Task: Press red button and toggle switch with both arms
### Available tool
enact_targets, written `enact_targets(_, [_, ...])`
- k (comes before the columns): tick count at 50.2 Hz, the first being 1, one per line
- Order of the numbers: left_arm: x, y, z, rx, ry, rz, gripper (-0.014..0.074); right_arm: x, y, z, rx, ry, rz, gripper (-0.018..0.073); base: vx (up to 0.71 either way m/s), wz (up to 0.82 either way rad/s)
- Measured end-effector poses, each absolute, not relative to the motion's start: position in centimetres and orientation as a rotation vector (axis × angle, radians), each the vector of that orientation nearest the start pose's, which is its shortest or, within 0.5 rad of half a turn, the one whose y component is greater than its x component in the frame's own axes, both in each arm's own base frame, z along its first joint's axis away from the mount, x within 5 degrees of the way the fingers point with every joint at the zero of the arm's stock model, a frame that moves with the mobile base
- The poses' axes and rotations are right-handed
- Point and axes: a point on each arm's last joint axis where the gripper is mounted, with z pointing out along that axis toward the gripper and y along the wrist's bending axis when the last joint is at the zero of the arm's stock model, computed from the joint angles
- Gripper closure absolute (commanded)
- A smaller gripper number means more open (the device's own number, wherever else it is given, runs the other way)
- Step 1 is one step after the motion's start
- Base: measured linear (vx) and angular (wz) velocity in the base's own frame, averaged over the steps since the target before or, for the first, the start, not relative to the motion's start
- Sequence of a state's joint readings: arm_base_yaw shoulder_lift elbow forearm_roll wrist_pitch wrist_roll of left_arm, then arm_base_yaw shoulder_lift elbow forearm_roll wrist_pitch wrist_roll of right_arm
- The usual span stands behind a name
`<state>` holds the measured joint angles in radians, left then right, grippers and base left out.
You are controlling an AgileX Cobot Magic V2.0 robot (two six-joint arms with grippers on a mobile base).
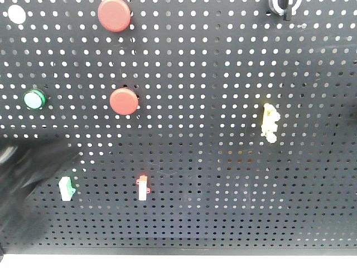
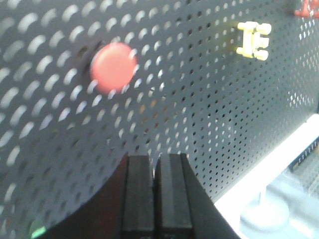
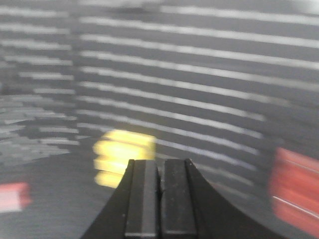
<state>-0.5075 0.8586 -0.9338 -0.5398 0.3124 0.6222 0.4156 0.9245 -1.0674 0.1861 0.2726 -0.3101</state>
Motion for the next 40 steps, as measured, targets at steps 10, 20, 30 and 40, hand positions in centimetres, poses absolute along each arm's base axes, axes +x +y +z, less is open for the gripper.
enact_targets(10, [12.9,-8.8,42.3,0.601,1.519,-0.448,0.0595,21.9,12.1,47.0,-0.527,1.534,0.320,0.0562,0.00,0.00])
enact_targets(20, [12.3,-8.6,42.5,0.592,1.514,-0.467,0.0595,23.8,13.2,50.1,-0.508,1.472,0.328,0.0562,0.00,0.00])
enact_targets(30, [12.2,-8.6,42.4,0.597,1.523,-0.472,0.0595,24.5,13.5,51.6,-0.507,1.432,0.310,0.0562,0.00,0.00])
enact_targets(40, [12.2,-8.6,42.4,0.599,1.524,-0.472,0.0595,25.7,11.9,51.4,-0.421,1.497,0.305,0.0562,0.00,0.00])
